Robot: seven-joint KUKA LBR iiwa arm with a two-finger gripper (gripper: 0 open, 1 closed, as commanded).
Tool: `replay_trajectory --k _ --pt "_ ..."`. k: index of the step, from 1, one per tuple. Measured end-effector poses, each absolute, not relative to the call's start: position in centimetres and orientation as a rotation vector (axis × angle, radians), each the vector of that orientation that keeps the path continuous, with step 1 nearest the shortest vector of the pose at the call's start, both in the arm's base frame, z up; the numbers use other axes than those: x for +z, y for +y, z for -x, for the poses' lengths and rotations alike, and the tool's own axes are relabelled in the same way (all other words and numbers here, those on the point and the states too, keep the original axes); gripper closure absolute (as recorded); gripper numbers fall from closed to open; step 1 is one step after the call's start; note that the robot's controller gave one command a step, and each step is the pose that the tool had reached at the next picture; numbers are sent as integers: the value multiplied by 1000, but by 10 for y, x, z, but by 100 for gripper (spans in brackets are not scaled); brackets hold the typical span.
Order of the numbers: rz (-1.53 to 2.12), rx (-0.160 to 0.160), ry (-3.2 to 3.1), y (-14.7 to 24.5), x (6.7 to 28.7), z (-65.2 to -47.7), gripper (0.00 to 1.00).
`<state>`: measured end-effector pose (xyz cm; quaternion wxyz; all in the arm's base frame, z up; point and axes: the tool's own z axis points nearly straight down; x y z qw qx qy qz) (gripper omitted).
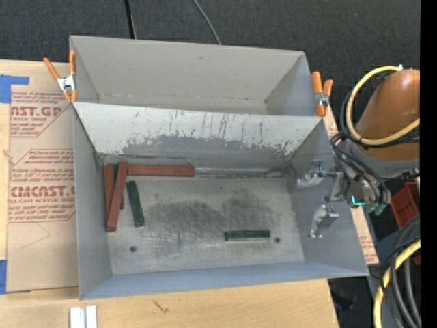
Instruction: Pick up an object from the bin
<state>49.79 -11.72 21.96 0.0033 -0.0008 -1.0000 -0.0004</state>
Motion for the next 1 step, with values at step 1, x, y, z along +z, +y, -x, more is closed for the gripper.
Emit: replay_trajectory --k 1 --pt "-1 1 -3143 -117 224 -500 0"
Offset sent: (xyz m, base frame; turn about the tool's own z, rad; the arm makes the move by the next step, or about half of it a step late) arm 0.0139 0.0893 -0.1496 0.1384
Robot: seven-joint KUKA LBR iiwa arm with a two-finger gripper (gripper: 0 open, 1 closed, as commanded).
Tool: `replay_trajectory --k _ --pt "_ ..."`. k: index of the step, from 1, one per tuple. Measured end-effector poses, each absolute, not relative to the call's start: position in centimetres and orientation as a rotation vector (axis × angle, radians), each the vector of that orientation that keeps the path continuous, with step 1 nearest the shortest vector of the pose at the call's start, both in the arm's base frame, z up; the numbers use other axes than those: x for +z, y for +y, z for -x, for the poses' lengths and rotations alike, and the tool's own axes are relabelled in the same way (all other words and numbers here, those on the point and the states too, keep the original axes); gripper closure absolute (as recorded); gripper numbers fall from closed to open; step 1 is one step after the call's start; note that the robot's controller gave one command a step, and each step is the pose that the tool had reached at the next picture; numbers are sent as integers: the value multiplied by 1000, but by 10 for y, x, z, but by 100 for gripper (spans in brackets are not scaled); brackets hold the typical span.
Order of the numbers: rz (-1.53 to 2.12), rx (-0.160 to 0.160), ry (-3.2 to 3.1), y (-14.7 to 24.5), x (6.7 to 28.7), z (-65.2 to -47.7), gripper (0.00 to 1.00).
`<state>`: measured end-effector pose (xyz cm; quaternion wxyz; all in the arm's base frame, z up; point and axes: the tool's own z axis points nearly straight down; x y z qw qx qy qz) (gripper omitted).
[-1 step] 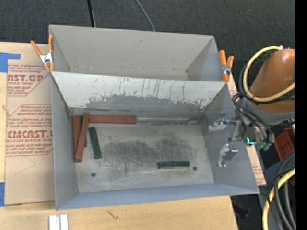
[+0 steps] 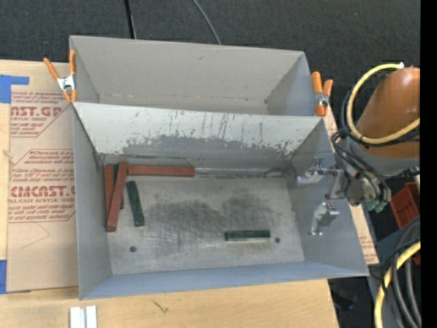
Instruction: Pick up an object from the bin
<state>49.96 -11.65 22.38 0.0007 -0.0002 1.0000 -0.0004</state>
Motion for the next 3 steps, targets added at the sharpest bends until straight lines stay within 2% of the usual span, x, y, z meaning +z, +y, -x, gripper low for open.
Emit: replay_trajectory --k 1,2,3 --pt "-105 0 3134 -75 154 -506 0" --pt "-143 2 3144 -49 141 -505 0" --pt "-249 2 3129 -41 145 -502 0"
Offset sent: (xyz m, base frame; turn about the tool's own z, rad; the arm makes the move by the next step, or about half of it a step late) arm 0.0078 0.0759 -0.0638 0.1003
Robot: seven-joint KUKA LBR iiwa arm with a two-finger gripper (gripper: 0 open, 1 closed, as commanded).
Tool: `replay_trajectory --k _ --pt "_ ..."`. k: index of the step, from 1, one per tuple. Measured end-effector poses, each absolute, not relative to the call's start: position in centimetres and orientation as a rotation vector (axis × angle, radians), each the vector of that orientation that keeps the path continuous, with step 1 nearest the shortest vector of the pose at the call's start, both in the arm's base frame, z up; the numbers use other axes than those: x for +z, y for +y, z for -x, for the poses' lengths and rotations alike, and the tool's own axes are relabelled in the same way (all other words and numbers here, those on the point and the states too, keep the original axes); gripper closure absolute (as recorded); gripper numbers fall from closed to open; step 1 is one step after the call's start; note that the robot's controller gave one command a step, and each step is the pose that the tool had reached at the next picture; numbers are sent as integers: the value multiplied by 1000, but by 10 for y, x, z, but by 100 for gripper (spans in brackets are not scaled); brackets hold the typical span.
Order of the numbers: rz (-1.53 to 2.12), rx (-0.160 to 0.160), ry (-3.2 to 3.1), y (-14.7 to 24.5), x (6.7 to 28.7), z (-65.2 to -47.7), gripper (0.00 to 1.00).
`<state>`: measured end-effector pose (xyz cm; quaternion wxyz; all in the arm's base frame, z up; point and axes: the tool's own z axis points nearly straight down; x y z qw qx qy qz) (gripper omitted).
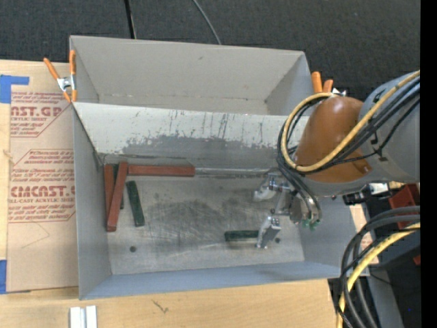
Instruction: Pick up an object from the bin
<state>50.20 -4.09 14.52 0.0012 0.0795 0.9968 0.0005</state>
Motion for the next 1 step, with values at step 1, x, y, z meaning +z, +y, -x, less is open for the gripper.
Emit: replay_trajectory --k 1 --pt "-383 0 3113 -31 75 -497 0"
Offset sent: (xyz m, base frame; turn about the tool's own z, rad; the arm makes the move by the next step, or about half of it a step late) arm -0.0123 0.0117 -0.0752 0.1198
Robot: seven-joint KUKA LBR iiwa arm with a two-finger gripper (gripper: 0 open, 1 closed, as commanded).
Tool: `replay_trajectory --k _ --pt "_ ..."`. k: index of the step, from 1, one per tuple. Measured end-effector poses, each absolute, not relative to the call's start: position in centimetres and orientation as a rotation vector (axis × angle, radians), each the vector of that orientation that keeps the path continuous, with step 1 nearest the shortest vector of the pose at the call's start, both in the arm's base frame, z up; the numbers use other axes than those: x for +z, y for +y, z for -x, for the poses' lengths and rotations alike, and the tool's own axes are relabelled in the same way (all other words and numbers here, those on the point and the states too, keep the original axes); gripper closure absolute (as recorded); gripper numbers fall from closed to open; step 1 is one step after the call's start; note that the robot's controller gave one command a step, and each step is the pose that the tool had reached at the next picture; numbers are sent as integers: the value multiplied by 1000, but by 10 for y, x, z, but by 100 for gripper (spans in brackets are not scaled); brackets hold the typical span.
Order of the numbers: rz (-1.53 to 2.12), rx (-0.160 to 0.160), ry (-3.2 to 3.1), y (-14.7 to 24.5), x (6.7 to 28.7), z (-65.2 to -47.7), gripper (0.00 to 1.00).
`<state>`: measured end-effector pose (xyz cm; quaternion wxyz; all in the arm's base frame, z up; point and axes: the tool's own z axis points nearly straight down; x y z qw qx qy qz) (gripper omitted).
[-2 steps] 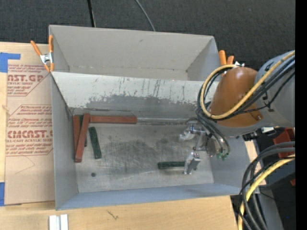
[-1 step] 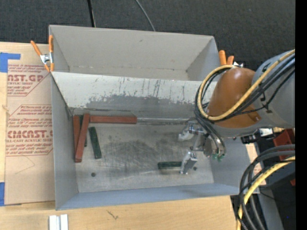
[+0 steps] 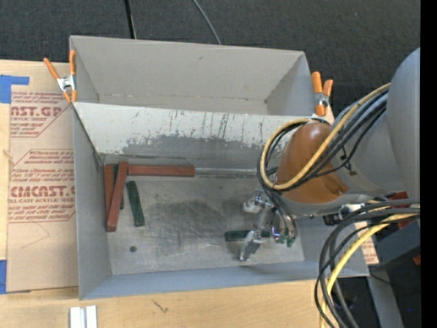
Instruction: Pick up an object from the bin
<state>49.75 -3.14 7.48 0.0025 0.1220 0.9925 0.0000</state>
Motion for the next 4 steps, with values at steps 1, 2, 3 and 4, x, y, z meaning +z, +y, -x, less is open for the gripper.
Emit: replay_trajectory --k 1,2,3,4 --pt "-419 3 3084 -30 72 -501 100" --pt "-423 3 3083 -30 73 -501 100" --pt "-425 3 3088 -30 77 -500 100" --pt "-424 1 3103 -30 82 -499 100"
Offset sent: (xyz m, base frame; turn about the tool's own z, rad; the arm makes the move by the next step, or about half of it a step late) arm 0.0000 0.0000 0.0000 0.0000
